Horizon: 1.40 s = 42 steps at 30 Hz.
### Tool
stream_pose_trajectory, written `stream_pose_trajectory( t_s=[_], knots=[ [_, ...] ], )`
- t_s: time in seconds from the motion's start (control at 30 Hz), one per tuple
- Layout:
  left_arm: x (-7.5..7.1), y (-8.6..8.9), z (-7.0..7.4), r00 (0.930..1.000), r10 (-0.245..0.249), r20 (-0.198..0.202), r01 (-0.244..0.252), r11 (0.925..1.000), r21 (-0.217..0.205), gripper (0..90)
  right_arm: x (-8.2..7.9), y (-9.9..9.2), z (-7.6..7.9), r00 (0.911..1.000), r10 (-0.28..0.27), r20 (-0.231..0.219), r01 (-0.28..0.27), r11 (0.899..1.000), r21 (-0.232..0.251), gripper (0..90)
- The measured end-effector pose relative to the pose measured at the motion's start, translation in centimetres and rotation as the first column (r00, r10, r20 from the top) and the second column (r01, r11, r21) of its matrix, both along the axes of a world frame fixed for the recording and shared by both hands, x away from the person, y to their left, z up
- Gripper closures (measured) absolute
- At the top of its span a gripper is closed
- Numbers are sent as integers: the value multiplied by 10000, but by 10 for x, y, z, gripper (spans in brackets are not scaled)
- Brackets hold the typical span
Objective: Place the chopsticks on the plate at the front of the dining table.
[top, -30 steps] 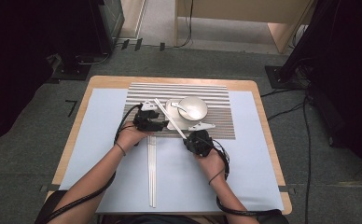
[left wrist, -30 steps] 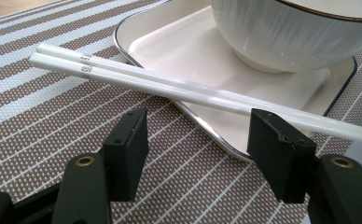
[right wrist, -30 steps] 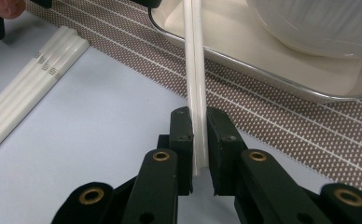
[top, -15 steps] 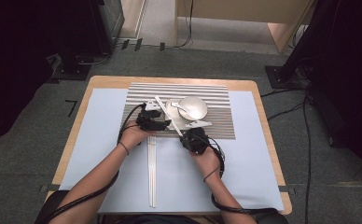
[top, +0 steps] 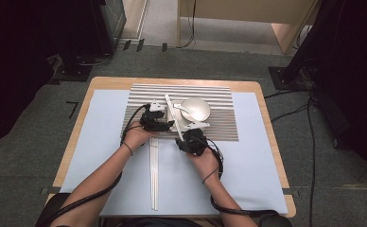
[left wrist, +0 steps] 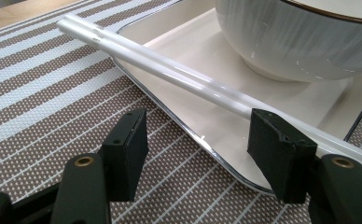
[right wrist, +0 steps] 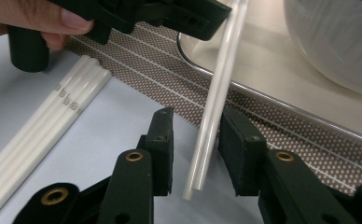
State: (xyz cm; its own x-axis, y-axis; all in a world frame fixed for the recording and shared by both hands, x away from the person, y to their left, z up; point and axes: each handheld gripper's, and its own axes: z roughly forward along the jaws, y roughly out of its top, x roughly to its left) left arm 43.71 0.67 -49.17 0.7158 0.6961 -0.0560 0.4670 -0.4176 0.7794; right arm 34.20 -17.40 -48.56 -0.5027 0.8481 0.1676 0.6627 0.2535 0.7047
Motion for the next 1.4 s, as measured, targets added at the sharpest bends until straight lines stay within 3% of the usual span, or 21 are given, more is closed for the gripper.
stream_pose_trajectory(
  t_s=[0.83, 1.03, 1.2, 1.4],
  knots=[
    [2, -8, -2, 10000, -16, 57, 15, 10000, 82, 337, 0, 7, 1, 9987, 487, 175, -488, 9988, 41, 567],
    [3, -5, -1, 10000, 0, 40, 0, 10000, 13, 330, 0, 4, 0, 9984, 527, 205, -527, 9986, 17, 499],
    [2, -1, 3, 9999, 40, -104, -42, 9999, -149, 325, 2, 0, 1, 9932, 1058, 490, -1053, 9944, -122, 405],
    [0, 4, 9, 9999, -46, -134, 44, 9998, -184, 323, 4, -10, 1, 9914, 1168, 585, -1179, 9929, 158, 347]
  ],
)
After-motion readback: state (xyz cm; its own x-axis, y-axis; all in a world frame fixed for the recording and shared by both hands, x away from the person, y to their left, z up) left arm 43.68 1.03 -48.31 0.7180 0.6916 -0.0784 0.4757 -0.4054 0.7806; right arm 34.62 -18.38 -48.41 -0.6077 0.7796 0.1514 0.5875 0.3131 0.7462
